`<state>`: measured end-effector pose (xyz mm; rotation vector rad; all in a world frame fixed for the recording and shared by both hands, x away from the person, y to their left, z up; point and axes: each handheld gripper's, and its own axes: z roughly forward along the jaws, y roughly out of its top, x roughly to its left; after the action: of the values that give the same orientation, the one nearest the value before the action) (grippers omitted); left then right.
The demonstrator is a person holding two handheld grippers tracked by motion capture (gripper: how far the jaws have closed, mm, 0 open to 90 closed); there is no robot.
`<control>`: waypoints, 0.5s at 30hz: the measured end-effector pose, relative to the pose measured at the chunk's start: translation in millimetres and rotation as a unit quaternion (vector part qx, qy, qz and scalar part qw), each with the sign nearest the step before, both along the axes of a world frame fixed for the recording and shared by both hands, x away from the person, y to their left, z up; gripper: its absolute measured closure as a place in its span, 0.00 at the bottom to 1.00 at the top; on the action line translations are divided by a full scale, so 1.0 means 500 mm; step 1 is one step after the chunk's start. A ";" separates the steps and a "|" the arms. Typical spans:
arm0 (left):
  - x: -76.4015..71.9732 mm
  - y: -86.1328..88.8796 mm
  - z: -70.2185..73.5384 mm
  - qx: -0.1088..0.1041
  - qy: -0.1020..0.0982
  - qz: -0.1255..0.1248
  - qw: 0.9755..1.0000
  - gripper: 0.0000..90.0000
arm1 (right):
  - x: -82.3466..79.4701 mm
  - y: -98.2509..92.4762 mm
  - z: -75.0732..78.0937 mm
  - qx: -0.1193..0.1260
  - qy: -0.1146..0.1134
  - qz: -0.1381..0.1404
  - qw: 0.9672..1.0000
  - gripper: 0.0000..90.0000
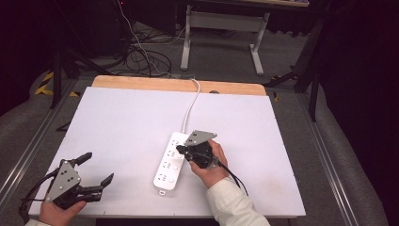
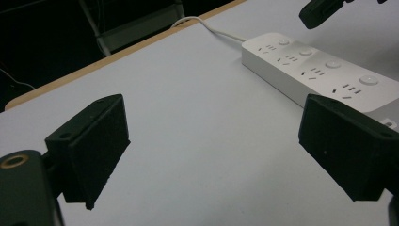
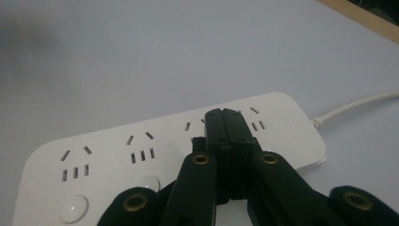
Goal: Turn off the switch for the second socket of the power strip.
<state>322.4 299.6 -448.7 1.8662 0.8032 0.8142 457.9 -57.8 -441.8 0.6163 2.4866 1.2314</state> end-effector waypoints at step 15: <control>0.002 -0.001 -0.001 -0.002 0.003 0.000 1.000 0.11 | -0.012 -0.009 0.040 0.016 -0.004 0.010 1.000 1.00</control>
<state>323.2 299.4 -449.0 1.8651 0.8087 0.8073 452.0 -62.1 -421.7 0.5934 2.4768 1.2817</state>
